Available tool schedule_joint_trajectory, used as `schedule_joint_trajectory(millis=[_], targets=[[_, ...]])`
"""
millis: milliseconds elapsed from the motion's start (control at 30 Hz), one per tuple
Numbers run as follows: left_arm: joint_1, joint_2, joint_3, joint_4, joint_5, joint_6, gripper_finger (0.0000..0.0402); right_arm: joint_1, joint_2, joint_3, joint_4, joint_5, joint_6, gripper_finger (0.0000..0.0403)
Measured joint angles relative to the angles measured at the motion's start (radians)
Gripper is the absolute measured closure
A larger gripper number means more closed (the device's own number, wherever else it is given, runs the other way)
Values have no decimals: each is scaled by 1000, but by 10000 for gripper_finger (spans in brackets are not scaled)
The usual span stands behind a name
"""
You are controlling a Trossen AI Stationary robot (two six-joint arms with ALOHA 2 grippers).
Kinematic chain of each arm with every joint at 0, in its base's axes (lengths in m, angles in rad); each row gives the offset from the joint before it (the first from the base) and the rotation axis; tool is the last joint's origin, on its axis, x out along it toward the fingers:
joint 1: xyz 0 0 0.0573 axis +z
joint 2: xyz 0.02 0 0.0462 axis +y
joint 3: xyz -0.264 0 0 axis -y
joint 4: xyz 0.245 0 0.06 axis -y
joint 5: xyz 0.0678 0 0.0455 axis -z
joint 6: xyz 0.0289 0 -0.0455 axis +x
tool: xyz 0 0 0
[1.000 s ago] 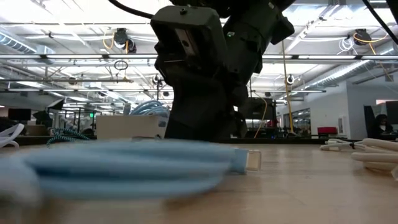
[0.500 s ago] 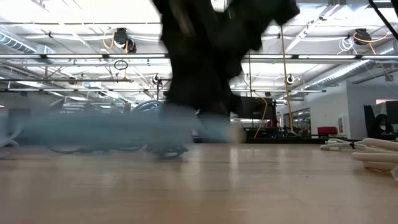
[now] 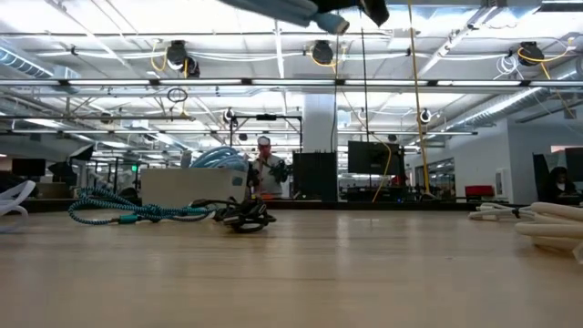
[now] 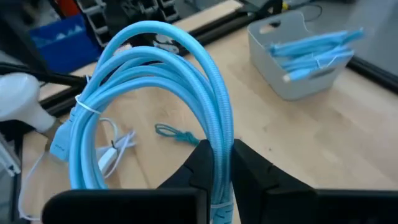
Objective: Pick & Place USB Port
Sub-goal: Put the blue HDMI cable into the gray bin
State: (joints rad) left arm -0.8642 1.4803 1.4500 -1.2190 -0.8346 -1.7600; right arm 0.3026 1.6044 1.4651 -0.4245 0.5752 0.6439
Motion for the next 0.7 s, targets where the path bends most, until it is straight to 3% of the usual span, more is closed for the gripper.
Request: schedule_joint_trajectory(millis=[167, 300, 467, 700], targets=[[120, -106, -233, 537, 8, 214, 167, 0, -31, 0, -14, 5, -49, 377], [202, -227, -412, 814, 4, 330, 167, 0, -27, 0, -61, 3, -85, 377], [326, -367, -543, 1003, 107, 474, 167, -4, -29, 0, -61, -5, -152, 377], [505, -388, -560, 1129, 372, 674, 167, -28, -29, 0, 16, -91, -179, 377]])
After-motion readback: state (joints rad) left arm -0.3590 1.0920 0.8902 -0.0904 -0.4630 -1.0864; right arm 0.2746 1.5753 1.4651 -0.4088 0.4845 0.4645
